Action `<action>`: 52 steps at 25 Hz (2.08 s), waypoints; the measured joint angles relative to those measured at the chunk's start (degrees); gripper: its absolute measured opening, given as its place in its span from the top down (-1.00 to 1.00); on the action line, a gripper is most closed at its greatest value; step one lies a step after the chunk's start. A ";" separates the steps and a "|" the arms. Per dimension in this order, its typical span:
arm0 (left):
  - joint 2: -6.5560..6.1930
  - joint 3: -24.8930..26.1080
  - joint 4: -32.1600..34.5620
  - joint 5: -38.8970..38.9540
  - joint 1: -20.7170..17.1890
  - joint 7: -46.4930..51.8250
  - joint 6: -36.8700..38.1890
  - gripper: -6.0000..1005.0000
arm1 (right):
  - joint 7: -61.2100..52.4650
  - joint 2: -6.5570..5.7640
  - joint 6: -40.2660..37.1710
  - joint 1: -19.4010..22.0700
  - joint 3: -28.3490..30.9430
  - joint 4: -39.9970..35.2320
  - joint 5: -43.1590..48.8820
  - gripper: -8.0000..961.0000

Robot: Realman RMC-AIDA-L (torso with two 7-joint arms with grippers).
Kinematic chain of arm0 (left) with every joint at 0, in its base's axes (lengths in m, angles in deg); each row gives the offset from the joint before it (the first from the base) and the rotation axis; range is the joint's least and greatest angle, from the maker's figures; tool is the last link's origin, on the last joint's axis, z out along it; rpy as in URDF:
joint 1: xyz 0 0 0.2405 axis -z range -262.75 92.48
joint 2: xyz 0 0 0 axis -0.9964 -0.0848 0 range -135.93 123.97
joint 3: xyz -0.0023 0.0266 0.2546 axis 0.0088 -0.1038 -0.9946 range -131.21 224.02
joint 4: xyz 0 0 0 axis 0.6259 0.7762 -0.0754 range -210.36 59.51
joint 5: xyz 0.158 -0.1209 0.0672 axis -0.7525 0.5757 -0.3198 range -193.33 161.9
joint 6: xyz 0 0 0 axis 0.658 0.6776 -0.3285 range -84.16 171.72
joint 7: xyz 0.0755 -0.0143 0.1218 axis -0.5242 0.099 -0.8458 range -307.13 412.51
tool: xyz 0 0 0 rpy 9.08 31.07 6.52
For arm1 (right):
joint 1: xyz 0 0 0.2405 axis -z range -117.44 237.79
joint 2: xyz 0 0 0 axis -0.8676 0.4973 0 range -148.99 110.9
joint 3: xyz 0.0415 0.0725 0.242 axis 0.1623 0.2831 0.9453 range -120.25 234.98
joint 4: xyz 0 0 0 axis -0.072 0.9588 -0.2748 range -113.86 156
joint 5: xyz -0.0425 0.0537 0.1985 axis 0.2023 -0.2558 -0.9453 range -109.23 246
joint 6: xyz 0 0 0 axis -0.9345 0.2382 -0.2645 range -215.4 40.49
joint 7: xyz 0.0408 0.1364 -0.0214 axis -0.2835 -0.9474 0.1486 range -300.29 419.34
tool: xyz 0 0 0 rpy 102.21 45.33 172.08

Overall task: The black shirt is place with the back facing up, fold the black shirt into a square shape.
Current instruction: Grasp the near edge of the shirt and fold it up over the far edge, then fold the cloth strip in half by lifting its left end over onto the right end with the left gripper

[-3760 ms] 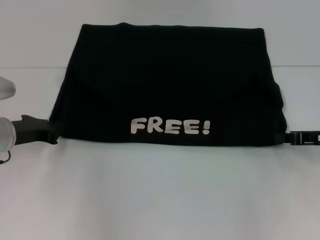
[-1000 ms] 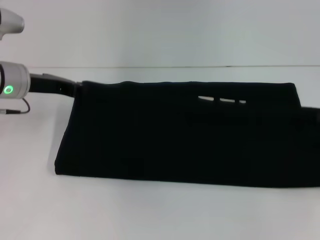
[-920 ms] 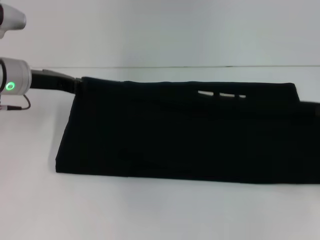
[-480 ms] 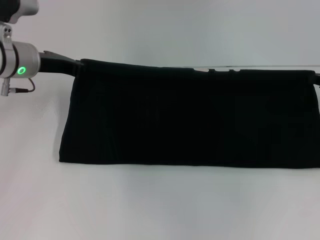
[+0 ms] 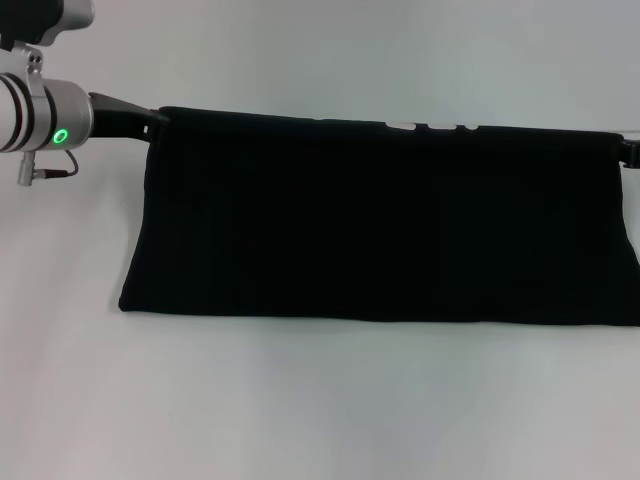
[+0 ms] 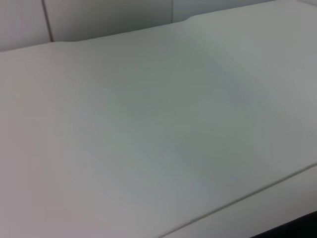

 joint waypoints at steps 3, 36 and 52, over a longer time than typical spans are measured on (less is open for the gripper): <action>0.00 -0.13 -0.43 0.06 0.14 -0.02 -1.07 0.92 | 0.22 0.08 1.24 -0.22 -0.09 0.58 -0.32 0.91; 4.10 -5.68 8.24 0.04 -5.24 11.38 -3.76 -0.09 | -4.28 0.81 -9.82 1.81 -2.42 -7.36 -5.08 -0.08; 0.61 -2.16 14.24 4.22 -11.03 24.46 46.92 -0.79 | 4.27 1.61 -38.18 5.62 -9.54 -7.67 -13.53 -0.42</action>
